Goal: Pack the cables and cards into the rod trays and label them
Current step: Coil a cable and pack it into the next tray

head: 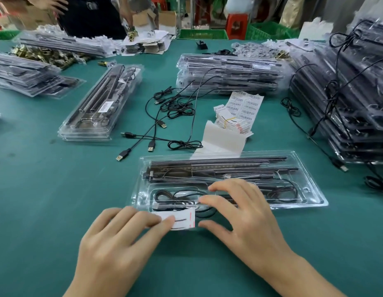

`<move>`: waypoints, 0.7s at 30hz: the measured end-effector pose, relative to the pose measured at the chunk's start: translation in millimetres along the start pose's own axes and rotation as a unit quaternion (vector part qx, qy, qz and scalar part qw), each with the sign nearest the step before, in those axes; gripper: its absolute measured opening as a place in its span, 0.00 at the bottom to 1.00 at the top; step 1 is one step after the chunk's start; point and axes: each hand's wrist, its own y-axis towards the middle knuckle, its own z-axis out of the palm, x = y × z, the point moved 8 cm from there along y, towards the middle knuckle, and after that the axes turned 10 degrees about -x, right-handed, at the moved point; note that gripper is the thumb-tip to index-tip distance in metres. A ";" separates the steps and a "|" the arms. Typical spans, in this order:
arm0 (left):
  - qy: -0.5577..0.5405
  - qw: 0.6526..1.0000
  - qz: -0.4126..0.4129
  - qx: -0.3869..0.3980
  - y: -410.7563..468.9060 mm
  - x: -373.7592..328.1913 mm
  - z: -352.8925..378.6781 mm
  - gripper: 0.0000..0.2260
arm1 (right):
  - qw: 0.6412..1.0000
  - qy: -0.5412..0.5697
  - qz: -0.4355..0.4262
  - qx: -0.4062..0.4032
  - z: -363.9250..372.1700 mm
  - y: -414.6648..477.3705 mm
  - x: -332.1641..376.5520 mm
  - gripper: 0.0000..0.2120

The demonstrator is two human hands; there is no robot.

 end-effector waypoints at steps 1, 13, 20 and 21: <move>0.008 1.000 0.011 0.006 3.5 0.4 2.4 0.09 | 1.000 0.003 0.015 0.008 1.6 -1.0 -2.4 0.15; 0.052 0.998 -0.018 0.034 0.6 -1.2 22.5 0.09 | 0.994 0.061 0.083 0.036 5.6 -2.2 -11.5 0.14; 0.051 0.998 -0.004 0.029 0.1 -8.0 21.4 0.04 | 0.992 0.084 0.080 0.040 6.0 -1.8 -13.2 0.13; 0.056 0.998 -0.007 0.024 -0.2 -6.8 20.2 0.04 | 0.991 0.096 0.079 0.050 6.0 -3.2 -14.6 0.14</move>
